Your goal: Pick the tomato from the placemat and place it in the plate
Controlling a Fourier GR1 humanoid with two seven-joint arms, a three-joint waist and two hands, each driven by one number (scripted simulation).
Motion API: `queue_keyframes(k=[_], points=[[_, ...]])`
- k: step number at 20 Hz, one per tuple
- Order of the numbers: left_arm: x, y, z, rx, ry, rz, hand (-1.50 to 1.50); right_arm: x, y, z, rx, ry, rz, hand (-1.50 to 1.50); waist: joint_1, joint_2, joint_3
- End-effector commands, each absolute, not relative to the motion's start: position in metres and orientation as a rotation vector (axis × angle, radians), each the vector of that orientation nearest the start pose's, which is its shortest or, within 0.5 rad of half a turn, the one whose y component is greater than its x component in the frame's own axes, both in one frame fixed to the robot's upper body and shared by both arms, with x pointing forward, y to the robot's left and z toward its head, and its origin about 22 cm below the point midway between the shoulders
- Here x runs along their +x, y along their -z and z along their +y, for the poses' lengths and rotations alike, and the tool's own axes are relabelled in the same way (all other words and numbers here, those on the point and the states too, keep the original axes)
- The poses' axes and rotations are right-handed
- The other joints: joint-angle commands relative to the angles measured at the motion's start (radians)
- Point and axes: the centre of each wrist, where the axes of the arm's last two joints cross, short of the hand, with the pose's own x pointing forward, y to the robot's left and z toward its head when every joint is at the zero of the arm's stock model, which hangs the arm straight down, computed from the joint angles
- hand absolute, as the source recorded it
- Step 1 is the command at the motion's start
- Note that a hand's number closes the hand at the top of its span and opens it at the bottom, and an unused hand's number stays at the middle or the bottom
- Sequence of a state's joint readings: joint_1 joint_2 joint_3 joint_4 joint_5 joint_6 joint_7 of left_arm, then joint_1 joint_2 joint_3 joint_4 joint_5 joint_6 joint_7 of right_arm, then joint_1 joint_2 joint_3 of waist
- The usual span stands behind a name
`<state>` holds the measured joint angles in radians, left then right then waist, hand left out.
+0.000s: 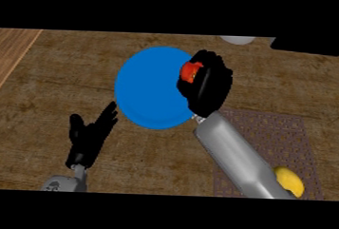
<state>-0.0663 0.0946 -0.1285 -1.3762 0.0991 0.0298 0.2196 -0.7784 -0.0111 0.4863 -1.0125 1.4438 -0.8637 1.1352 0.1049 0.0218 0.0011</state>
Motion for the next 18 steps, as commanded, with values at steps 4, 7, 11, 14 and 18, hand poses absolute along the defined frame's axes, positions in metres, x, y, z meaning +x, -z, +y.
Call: queue_keyframes(k=[4,7,11,14,18], points=[[0.251,0.032,0.209,-0.080,0.116,-1.217,0.00,0.374,-0.041,-0.062,-1.290,-0.044,-1.266,-1.50,0.022,0.011,0.000],[0.259,0.025,0.202,-0.079,0.120,-1.212,0.00,0.378,-0.030,-0.065,-1.209,-0.083,-1.225,-1.50,0.020,0.016,0.002],[0.250,0.030,0.217,-0.087,0.135,-1.210,0.00,0.378,-0.026,-0.061,-1.118,-0.066,-1.317,-1.50,0.027,0.013,0.002],[0.254,0.030,0.212,-0.079,0.103,-1.224,0.00,0.375,-0.023,-0.058,-1.078,-0.011,-1.433,-1.50,0.027,0.015,0.003],[0.251,0.028,0.223,-0.066,0.119,-1.226,0.00,0.377,-0.033,-0.056,-1.044,0.156,-1.580,-1.50,0.019,0.015,0.004]])
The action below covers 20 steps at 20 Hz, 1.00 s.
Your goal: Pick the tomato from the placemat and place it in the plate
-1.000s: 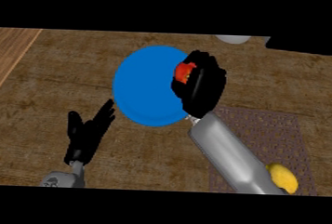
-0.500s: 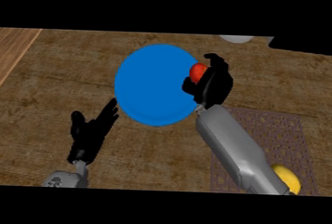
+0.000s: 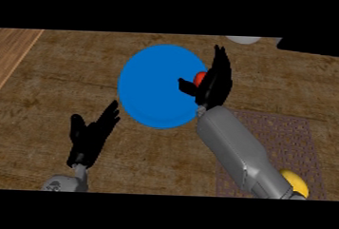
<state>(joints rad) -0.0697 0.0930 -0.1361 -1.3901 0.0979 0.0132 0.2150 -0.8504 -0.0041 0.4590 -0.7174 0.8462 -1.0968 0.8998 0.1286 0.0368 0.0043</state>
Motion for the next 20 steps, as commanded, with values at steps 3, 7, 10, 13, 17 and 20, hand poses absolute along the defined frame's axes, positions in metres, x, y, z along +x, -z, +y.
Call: queue_keyframes(k=[3,7,10,13,17,20], points=[[0.254,0.029,0.227,-0.074,0.082,-1.214,0.00,0.366,-0.024,-0.056,-1.001,0.236,-1.609,-1.50,-0.033,-0.009,-0.001],[0.252,0.035,0.215,-0.049,0.078,-1.211,0.00,0.355,-0.025,-0.049,-0.901,0.314,-1.575,-1.50,-0.049,-0.014,-0.001],[0.239,0.042,0.220,-0.034,0.059,-1.195,0.00,0.333,-0.030,-0.037,-0.781,0.304,-1.616,-1.50,-0.074,-0.025,-0.001],[0.245,0.035,0.224,-0.018,0.032,-1.196,0.00,0.305,-0.019,-0.040,-0.696,0.243,-1.626,-1.50,-0.099,-0.026,-0.001],[0.243,0.038,0.240,0.004,0.032,-1.196,0.00,0.274,-0.010,-0.043,-0.593,0.148,-1.657,-1.50,-0.106,-0.028,-0.002],[0.225,0.038,0.239,-0.007,0.017,-1.194,0.00,0.253,0.005,-0.049,-0.558,0.106,-1.643,-1.50,-0.108,-0.031,-0.002]])
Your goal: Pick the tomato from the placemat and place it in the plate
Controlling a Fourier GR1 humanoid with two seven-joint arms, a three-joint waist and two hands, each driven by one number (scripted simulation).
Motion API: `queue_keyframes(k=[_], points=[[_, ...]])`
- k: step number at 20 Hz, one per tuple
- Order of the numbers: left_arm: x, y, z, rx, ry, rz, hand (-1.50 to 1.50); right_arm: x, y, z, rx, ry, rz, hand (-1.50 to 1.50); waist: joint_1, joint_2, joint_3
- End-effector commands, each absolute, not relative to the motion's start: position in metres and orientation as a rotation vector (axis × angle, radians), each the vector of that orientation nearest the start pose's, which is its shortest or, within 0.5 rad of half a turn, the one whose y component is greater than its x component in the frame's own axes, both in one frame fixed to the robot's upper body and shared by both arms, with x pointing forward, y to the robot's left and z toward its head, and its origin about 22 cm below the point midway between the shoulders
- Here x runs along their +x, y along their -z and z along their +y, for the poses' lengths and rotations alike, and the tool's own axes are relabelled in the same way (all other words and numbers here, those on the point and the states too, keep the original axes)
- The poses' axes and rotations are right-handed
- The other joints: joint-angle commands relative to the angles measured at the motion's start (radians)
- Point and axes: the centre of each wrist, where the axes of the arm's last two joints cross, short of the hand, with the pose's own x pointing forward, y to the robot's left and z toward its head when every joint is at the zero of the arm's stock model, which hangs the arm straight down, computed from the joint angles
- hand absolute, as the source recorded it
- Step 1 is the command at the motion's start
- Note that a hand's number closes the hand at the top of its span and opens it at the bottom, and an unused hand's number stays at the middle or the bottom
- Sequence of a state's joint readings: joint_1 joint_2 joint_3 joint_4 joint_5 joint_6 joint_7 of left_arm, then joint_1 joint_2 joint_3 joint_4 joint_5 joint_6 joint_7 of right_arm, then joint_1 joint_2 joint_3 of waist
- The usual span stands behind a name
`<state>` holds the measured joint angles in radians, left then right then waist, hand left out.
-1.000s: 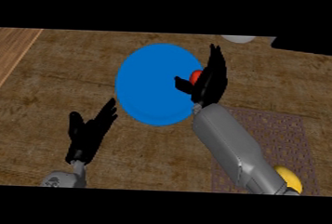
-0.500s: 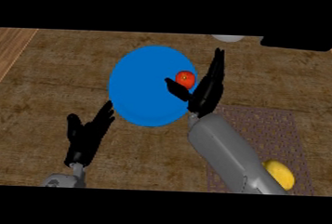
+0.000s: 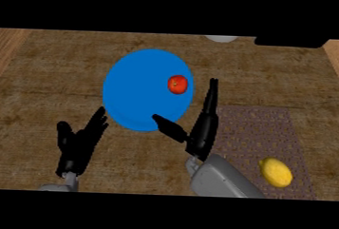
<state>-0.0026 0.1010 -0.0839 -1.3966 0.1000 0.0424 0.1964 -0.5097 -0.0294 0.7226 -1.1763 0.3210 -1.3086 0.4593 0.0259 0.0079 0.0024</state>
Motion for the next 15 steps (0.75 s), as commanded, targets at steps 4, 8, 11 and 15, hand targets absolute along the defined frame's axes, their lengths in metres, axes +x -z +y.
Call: queue_keyframes(k=[4,8,11,15], points=[[0.227,0.017,0.233,-0.006,-0.002,-1.201,0.00,0.242,0.022,-0.041,-0.561,0.021,-1.633,-1.50,-0.017,-0.007,-0.002],[0.238,0.033,0.255,0.013,0.004,-1.178,0.00,0.198,0.036,-0.035,-0.548,-0.017,-1.588,-1.50,-0.032,-0.011,-0.003],[0.230,0.039,0.230,0.008,0.005,-1.180,0.00,0.189,0.047,-0.041,-0.580,-0.013,-1.594,-1.50,-0.024,-0.009,-0.002],[0.247,0.017,0.244,0.012,0.004,-1.183,0.00,0.185,0.056,-0.034,-0.599,-0.029,-1.592,-1.50,-0.020,-0.008,-0.002]])
